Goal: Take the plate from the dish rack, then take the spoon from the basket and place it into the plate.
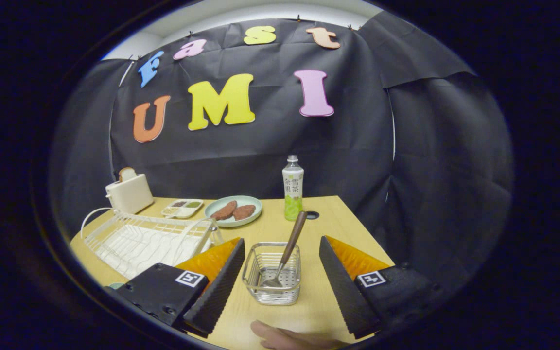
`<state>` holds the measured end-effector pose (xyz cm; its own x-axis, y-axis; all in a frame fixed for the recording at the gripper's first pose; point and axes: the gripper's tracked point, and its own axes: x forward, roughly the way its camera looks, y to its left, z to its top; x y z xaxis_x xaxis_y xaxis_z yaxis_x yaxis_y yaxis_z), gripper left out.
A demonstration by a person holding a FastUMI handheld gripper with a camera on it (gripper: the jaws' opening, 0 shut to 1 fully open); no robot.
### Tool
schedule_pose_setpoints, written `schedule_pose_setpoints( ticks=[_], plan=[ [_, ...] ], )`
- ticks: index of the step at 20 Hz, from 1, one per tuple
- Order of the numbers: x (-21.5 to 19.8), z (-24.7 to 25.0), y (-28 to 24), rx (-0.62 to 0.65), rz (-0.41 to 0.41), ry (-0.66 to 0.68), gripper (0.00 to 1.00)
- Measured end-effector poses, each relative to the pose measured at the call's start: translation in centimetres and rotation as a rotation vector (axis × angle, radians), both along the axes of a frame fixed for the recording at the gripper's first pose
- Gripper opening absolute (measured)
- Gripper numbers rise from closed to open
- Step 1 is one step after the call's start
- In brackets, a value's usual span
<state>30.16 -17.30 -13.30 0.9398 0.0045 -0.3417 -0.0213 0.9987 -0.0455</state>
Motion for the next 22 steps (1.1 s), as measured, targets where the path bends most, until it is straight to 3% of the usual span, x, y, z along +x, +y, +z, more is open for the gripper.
schedule_pose_setpoints(
  ticks=[6, 10, 15, 18, 22],
  plan=[
    [5.6, -0.8, -0.3, 0.021, -0.009, 0.019, 0.99],
    [7.7, -1.7, -0.1, 0.093, -0.039, 0.059, 0.89],
    [7.8, -2.6, 1.1, 0.074, -0.034, 0.100, 0.26],
    [7.0, -1.5, 1.6, 0.111, -0.039, 0.065, 0.17],
    [4.9, 0.8, 2.6, 0.116, -0.028, 0.026, 0.15]
  ],
)
